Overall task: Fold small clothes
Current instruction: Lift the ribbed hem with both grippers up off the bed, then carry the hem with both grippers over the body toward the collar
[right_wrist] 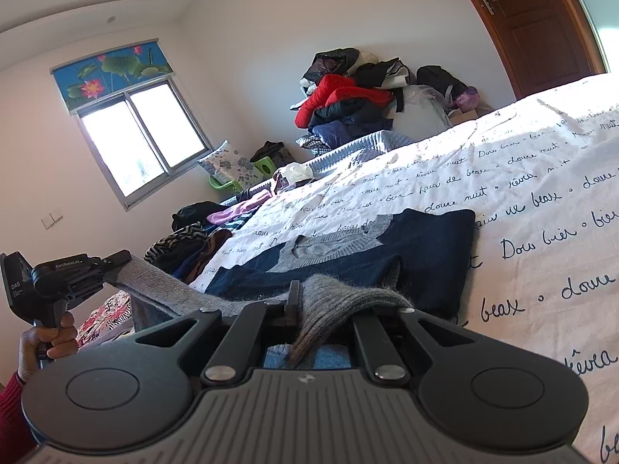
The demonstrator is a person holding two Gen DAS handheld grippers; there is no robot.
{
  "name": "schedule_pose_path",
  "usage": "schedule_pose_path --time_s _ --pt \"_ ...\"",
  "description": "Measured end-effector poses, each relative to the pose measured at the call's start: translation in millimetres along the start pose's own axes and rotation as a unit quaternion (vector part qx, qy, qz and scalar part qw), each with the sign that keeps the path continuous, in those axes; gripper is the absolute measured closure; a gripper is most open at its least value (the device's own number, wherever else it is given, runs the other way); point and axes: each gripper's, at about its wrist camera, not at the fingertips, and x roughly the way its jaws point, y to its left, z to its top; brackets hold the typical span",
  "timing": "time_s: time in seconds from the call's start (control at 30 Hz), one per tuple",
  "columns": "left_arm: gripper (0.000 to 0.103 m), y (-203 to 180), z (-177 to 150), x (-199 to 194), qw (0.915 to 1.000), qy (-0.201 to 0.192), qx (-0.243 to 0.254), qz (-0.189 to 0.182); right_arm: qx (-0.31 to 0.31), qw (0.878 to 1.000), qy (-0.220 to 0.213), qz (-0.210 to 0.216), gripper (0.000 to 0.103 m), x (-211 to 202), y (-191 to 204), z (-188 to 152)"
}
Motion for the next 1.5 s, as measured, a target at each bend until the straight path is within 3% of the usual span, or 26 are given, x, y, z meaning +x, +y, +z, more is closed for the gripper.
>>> schedule_pose_path --time_s 0.17,0.4,1.5 --pt "0.097 -9.7 -2.5 14.1 0.9984 0.007 0.035 0.043 -0.006 1.000 0.004 0.000 0.097 11.9 -1.9 4.9" --pt "0.097 -10.8 -2.8 32.3 0.9964 0.015 0.041 0.072 -0.036 0.999 0.005 -0.021 0.097 26.0 1.9 10.2" --pt "0.097 -34.4 26.3 71.2 0.9883 0.004 0.101 0.114 -0.064 0.997 -0.015 -0.043 0.097 56.1 -5.1 39.7"
